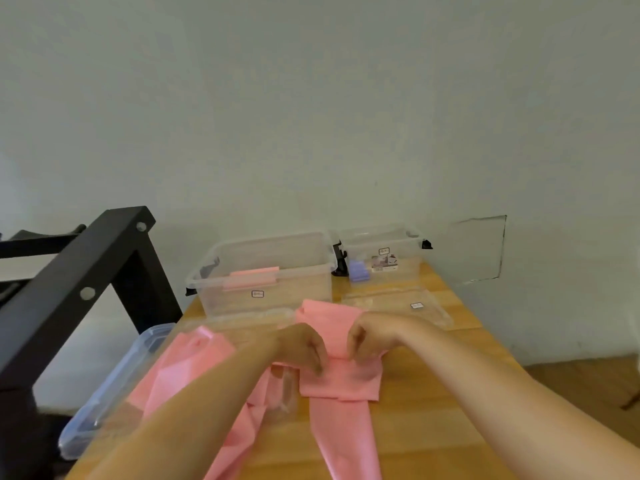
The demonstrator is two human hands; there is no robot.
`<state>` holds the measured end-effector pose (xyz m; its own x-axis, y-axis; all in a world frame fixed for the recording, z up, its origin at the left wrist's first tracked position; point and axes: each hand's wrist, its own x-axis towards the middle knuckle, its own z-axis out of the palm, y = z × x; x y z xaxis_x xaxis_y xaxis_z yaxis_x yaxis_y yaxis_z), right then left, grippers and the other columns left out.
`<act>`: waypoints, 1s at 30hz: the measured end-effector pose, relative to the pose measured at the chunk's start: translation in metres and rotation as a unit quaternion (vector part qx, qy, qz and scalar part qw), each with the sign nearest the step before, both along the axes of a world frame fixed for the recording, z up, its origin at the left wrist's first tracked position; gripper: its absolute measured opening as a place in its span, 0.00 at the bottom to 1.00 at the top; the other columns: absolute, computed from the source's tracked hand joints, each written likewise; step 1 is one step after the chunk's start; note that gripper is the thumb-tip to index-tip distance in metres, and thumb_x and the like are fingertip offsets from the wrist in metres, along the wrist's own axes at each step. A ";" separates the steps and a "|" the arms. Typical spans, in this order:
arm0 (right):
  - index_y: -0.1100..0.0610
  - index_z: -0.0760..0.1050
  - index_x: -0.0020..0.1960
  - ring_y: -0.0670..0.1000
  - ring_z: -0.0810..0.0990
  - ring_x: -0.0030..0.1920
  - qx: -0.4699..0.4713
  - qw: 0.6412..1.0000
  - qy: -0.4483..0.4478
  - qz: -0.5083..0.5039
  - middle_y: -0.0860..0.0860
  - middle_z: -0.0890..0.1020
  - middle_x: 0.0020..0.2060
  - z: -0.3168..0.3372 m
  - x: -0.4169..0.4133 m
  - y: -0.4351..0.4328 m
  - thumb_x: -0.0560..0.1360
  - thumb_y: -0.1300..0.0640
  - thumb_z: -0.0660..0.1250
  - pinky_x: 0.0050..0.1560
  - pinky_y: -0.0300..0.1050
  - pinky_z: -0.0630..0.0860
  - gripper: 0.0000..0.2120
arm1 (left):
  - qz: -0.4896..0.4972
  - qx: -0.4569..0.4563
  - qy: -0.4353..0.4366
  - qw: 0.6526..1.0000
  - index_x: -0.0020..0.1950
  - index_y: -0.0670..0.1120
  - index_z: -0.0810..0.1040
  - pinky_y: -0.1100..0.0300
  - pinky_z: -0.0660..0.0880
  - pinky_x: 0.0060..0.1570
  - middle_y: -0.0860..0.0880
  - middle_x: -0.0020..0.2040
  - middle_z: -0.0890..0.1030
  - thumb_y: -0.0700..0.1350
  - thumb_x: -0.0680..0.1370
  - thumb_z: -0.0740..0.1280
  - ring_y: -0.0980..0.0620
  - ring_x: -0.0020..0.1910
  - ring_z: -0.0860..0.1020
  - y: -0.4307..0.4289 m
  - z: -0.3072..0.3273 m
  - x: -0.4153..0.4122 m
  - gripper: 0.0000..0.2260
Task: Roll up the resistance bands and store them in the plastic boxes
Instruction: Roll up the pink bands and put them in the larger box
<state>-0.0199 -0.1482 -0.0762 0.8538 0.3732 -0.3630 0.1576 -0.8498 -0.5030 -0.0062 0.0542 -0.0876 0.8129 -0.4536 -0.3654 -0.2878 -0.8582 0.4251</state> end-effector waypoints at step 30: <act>0.49 0.74 0.32 0.49 0.79 0.41 -0.033 0.988 -0.153 -0.004 0.44 0.78 0.33 0.009 -0.019 -0.004 0.68 0.61 0.70 0.49 0.48 0.78 0.11 | 0.003 -0.118 -0.182 0.976 0.47 0.39 0.83 0.76 0.68 0.37 0.55 0.37 0.78 0.38 0.77 0.68 0.71 0.30 0.74 0.019 0.053 -0.001 0.05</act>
<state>-0.0391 -0.1527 -0.0676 0.9305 0.3491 -0.1112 0.2858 -0.8816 -0.3757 -0.0069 0.0732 -0.0342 0.8721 -0.4853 0.0618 -0.4518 -0.7505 0.4823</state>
